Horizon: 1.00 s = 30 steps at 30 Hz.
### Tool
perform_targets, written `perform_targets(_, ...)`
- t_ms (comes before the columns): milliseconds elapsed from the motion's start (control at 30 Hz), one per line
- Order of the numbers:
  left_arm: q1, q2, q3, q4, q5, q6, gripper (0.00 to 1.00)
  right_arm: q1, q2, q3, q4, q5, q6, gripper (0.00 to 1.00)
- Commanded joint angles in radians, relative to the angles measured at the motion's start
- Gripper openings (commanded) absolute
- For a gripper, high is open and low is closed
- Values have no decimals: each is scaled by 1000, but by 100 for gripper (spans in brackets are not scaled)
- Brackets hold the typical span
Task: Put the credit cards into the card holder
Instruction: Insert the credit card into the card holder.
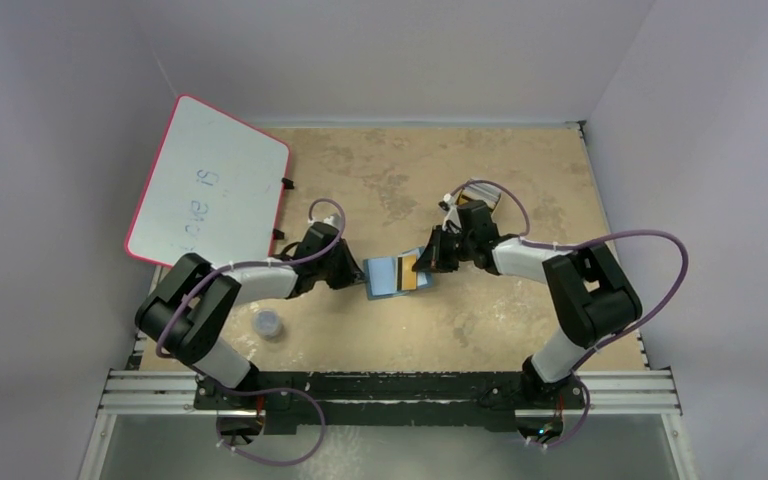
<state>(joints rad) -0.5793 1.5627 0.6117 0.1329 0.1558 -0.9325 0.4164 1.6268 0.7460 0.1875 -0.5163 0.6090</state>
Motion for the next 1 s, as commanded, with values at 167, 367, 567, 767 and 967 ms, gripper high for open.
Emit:
perform_targets(167, -7, 46, 52, 17, 27, 9, 0, -2, 50, 25, 2, 10, -45, 0)
perform_targets(367, -7, 65, 71, 16, 36, 8, 0, -3, 78, 33, 2, -6, -61, 0)
perform_targets(567, -6, 65, 87, -4, 40, 13, 0, -1, 101, 53, -18, -1, -75, 0)
perform_targets(767, -8, 67, 84, 4, 42, 4, 0, 29, 124, 82, 3, 1, -40, 0)
perform_targets(967, -14, 83, 66, 58, 64, -32, 0, 67, 140, 91, 51, 32, 36, 0)
